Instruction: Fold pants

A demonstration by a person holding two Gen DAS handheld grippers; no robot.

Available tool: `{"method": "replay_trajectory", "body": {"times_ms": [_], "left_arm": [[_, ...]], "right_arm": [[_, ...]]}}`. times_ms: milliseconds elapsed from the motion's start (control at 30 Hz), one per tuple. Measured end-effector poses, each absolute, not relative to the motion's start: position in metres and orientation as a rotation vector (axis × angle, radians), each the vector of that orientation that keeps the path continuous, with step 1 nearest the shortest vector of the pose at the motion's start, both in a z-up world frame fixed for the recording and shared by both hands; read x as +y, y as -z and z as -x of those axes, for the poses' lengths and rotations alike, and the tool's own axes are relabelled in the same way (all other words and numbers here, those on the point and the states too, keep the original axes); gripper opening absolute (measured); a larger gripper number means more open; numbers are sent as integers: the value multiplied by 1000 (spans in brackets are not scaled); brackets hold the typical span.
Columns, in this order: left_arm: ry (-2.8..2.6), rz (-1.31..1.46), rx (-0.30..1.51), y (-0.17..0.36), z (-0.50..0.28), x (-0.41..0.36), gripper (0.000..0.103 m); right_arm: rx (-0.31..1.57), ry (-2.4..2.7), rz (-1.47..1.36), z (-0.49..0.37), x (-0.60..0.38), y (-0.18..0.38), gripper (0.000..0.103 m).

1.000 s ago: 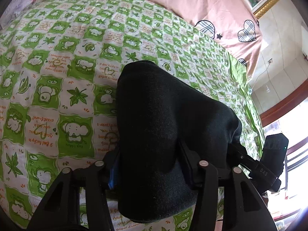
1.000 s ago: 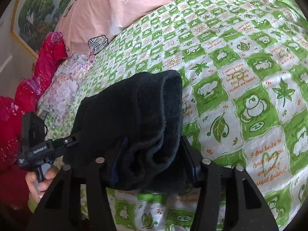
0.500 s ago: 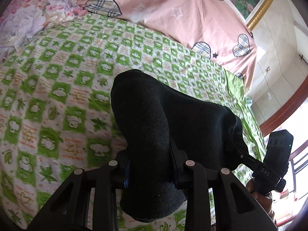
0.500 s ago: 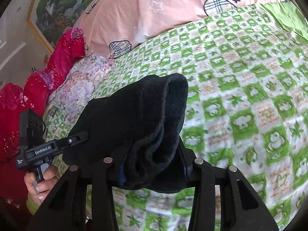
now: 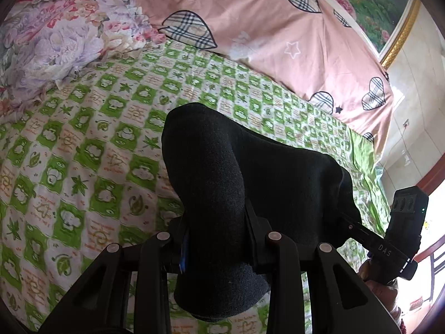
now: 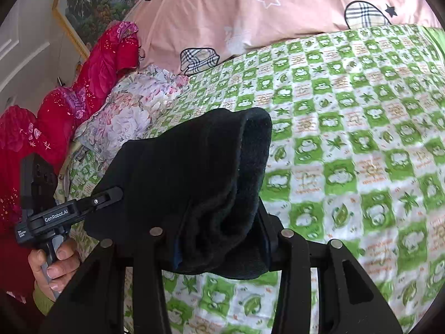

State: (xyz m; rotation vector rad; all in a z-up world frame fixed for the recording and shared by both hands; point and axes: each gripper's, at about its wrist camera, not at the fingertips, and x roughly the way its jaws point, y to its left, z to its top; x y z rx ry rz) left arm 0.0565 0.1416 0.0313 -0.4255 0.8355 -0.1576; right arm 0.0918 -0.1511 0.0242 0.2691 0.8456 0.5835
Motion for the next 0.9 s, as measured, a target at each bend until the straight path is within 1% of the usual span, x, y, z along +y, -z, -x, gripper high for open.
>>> {"method": "replay_trajectory", "body": {"times_ms": [433, 900], "left_arm": [[94, 452, 840, -24, -80, 172, 31], [39, 461, 849, -14, -89, 190, 31]], "right_arm": [[873, -614, -227, -127, -116, -21, 44], [907, -648, -183, -150, -90, -12, 44]]}}
